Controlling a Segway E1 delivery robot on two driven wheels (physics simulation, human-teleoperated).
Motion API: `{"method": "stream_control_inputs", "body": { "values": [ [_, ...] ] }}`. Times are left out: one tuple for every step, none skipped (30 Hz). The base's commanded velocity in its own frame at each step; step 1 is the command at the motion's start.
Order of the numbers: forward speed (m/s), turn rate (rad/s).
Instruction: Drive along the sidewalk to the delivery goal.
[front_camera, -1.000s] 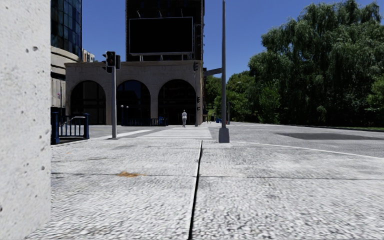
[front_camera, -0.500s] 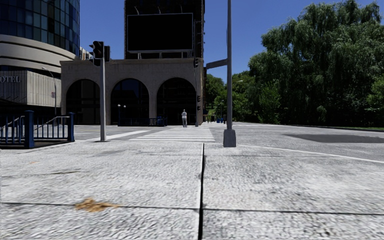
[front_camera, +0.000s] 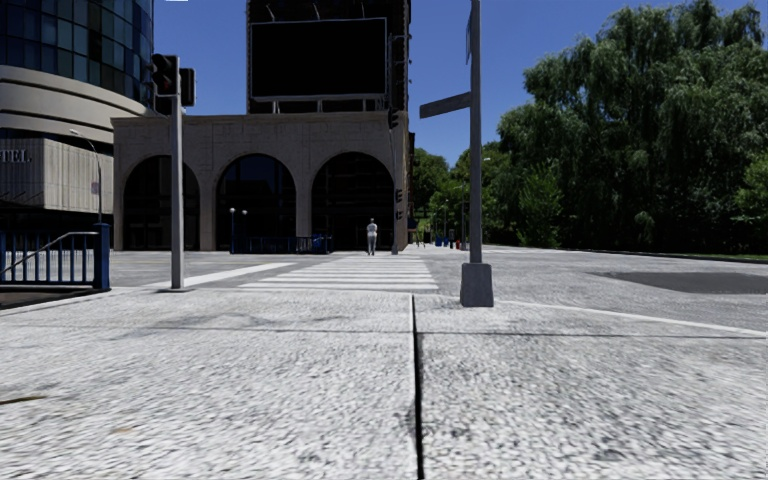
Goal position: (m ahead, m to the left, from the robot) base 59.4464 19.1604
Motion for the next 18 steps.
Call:
{"method": "stream_control_inputs", "body": {
  "values": [
    [2.00,0.00],
    [2.00,0.00],
    [2.00,0.00],
    [2.00,0.00],
    [2.00,0.00],
    [2.00,0.00],
    [2.00,0.00],
    [2.00,0.00],
    [2.00,0.00],
    [2.00,0.00],
    [2.00,0.00],
    [2.00,0.00],
    [2.00,0.00],
    [2.00,0.00],
    [2.00,0.00],
    [2.00,0.00],
    [2.00,0.00],
    [2.00,0.00]
  ]
}}
